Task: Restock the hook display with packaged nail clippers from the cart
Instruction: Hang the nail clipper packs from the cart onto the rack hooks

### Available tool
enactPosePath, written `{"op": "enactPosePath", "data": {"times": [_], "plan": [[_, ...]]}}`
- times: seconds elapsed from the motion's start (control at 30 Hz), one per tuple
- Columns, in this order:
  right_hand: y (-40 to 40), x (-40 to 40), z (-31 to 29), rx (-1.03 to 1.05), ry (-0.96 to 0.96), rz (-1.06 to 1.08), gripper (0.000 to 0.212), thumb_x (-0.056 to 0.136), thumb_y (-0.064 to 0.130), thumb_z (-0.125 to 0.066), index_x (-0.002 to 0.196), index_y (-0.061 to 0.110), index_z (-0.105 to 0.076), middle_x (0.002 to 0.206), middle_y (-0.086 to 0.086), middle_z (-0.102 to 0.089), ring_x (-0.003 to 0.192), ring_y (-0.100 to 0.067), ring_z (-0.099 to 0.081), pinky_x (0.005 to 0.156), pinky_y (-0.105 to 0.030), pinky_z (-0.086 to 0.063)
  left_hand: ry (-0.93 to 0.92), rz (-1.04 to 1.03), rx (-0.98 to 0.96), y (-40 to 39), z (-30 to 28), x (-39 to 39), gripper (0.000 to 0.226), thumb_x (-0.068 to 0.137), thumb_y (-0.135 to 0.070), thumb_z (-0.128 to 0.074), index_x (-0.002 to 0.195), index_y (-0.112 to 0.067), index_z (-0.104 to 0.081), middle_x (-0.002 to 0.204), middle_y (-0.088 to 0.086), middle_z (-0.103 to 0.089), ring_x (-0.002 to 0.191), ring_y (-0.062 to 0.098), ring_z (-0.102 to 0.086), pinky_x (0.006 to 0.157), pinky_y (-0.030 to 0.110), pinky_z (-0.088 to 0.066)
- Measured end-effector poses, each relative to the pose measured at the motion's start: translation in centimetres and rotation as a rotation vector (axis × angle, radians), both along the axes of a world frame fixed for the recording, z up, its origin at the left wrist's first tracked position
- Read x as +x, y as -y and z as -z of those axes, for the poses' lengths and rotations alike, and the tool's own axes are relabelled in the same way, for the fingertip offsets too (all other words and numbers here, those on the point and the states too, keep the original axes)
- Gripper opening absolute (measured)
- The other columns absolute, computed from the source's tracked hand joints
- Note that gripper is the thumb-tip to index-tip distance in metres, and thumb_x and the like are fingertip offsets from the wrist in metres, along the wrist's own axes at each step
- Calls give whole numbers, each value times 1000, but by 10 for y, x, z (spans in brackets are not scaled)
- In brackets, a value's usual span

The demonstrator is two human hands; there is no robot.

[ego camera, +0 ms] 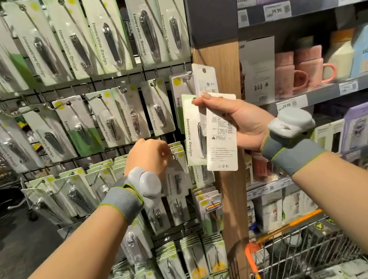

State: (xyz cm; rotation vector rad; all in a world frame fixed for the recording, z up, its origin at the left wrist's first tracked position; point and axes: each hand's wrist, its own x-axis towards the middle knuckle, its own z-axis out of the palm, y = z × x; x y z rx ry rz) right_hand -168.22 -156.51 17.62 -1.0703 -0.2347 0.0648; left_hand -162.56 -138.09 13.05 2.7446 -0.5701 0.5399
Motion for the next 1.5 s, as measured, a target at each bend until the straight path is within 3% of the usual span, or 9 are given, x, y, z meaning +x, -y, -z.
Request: {"op": "enactPosePath", "data": {"times": [0.1,0.17,0.23,0.3,0.43,0.67,1.13,1.4,1.5], "plan": [[0,0,-3,-5,-4,-16,24,84,16,-57,67,10,-74,77,-3,-69,74,-16,-65,67,-26,-58,42,13,-126,0,-13,-7,14,87,-17,-63,96,-19,-74,95,1,-72,97,22,-63,87,33,-49],[1,-2,-4,-14,-2,-16,21,80,17,-59,67,11,-74,76,-3,-69,72,-16,-66,68,-27,-58,-1,88,-482,2,-30,-19,18,90,-24,-61,94,-12,-74,89,0,-72,86,18,-65,84,30,-51],[1,-3,-3,-21,-7,-16,21,80,17,-59,68,10,-74,75,-4,-69,70,-16,-67,67,-27,-58,-258,252,-912,9,-49,-33,29,93,-29,-56,88,-5,-71,84,11,-70,74,19,-62,69,26,-50],[1,-4,-2,-5,-12,-10,27,86,15,-56,68,8,-74,73,-5,-69,66,-16,-67,64,-26,-58,-413,324,-1054,17,-62,-40,28,93,-28,-56,83,-3,-67,77,13,-64,67,18,-56,57,19,-48],[1,-13,-4,-14,1,-20,24,83,15,-57,68,8,-73,70,-5,-69,64,-15,-67,63,-25,-58,-424,300,-1109,32,-72,-44,11,86,-12,-66,80,-4,-64,76,12,-63,62,17,-56,63,24,-52],[5,-19,-3,-16,12,-94,19,76,18,-59,71,9,-75,73,-5,-70,68,-15,-69,69,-27,-57,-375,266,-1075,32,-79,-57,6,80,7,-66,84,4,-63,67,9,-59,38,0,-51,39,11,-40],[4,-15,-1,105,-45,-49,17,75,15,-61,74,4,-74,85,-10,-71,74,-23,-71,67,-37,-59,-243,189,-1032,8,-82,-60,19,79,4,-69,68,-7,-58,64,7,-60,46,5,-55,41,16,-44],[12,-13,-4,56,-45,-32,19,74,16,-59,69,8,-75,83,-11,-72,72,-25,-72,59,-32,-57,-178,142,-992,-27,-84,-59,21,79,4,-68,71,-11,-56,68,11,-57,61,20,-50,62,30,-45],[11,-16,-8,24,-36,-44,20,78,17,-59,68,8,-74,83,-11,-72,73,-24,-72,60,-31,-57,-128,123,-960,-45,-83,-62,18,80,4,-67,83,-14,-66,73,10,-64,64,20,-57,54,20,-48]]}}
